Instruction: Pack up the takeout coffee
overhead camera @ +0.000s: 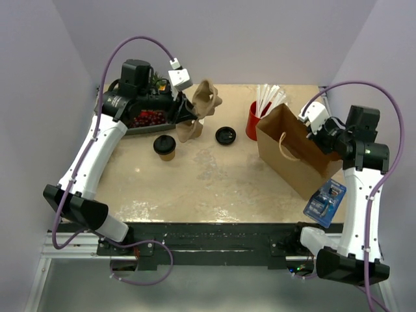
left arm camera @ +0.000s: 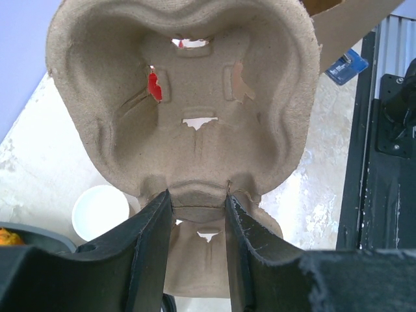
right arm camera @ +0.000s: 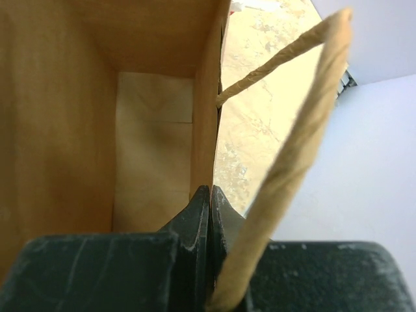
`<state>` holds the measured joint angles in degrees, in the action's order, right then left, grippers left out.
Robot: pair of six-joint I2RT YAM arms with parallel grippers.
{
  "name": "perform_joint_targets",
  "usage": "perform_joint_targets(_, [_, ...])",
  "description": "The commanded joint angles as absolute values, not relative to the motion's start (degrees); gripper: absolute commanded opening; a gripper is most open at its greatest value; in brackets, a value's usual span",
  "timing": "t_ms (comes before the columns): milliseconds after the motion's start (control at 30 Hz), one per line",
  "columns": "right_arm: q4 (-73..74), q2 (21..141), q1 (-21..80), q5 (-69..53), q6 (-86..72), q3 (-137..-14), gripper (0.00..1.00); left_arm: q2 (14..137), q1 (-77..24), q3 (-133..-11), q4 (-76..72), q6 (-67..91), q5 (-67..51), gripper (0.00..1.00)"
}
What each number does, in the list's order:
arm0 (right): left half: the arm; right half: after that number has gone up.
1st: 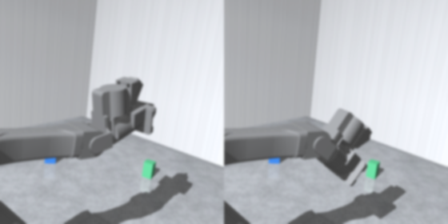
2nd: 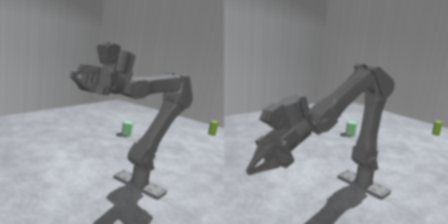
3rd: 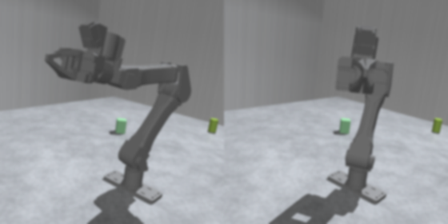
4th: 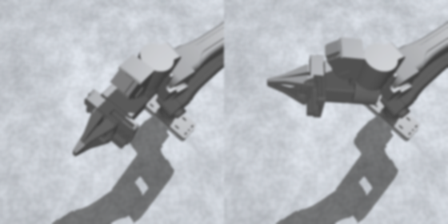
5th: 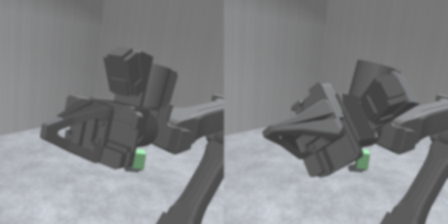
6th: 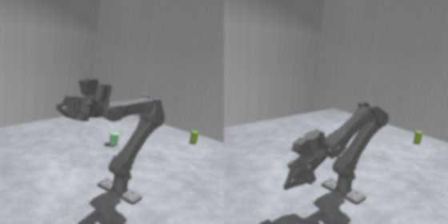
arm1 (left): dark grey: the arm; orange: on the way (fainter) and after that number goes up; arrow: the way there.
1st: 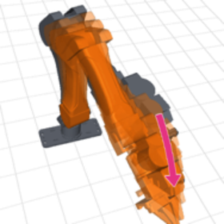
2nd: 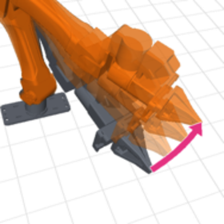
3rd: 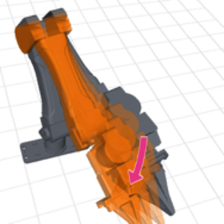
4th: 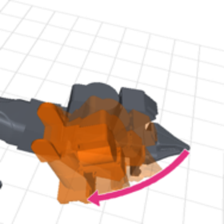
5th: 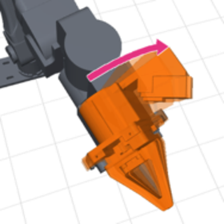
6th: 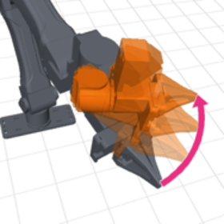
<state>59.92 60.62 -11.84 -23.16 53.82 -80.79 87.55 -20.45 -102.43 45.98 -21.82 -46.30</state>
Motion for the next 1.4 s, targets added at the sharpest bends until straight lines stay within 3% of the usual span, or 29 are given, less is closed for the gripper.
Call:
perform_joint_targets(0, [60.1, 59.1, -10.9, -23.7, 53.2, -80.1, 0.00, 86.5, -22.5, -104.4, 44.7, -21.9, -46.1, 0.00])
perform_joint_targets(333, [48.3, 62.5, -10.9, -12.2, 56.4, -83.2, 0.00, 85.9, -24.0, -104.4, 43.7, -22.0, -45.2, 0.00])
perform_joint_targets(567, [45.7, 63.3, -10.9, -12.8, 60.9, -83.8, 0.00, 84.3, -24.0, -101.6, 41.6, -20.7, -45.7, 0.00])
perform_joint_targets(1033, [54.3, 57.8, -0.4, -19.5, 52.5, -72.7, 0.00, 76.4, -30.6, -88.9, 23.7, -26.6, -41.0, 0.00])
perform_joint_targets(1200, [57.2, 55.8, -0.4, -20.7, 47.9, -73.5, 0.00, 75.8, -36.8, -86.8, 20.6, -34.8, -37.9, 0.00])
perform_joint_targets(1367, [61.8, 55.6, -0.4, -22.6, 43.9, -77.1, 0.00, 72.5, -41.9, -79.1, 8.1, -43.8, -35.6, 0.00])
